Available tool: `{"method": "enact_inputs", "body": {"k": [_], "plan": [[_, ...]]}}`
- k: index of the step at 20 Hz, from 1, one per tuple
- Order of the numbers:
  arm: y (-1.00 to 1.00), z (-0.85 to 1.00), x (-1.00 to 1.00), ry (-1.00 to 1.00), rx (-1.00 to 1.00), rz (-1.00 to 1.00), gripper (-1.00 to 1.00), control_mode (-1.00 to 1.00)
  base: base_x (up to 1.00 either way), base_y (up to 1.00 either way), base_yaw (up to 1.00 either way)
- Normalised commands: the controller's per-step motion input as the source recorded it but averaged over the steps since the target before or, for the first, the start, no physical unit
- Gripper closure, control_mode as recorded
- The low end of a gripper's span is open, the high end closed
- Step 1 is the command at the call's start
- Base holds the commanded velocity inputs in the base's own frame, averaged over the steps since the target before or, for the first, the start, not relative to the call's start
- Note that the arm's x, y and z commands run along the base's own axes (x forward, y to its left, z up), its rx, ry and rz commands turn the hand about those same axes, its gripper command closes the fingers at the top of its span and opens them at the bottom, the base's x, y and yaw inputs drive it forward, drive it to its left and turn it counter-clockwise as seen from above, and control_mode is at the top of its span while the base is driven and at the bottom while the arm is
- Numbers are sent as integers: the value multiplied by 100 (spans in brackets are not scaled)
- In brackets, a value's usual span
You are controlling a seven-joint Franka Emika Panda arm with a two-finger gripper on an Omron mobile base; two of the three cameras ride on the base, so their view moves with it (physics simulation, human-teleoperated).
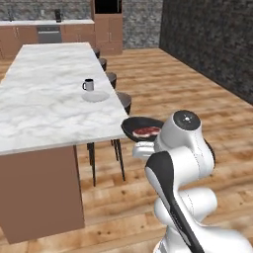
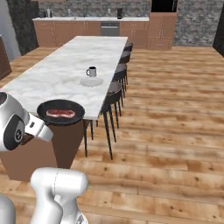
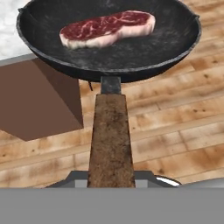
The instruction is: Pick up the pan with the steak in it and place it on the dining table. Then place the steak on the plate.
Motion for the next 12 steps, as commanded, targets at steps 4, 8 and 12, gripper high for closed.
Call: {"method": "enact_inputs", "body": {"k": [4, 8, 12], "plan": [[0, 0, 0, 0, 0, 0, 100, 100, 4, -92, 3], [0, 0, 0, 0, 0, 0, 100, 100, 6, -92, 3], [0, 0, 0, 0, 0, 0, 100, 100, 8, -94, 2]]}}
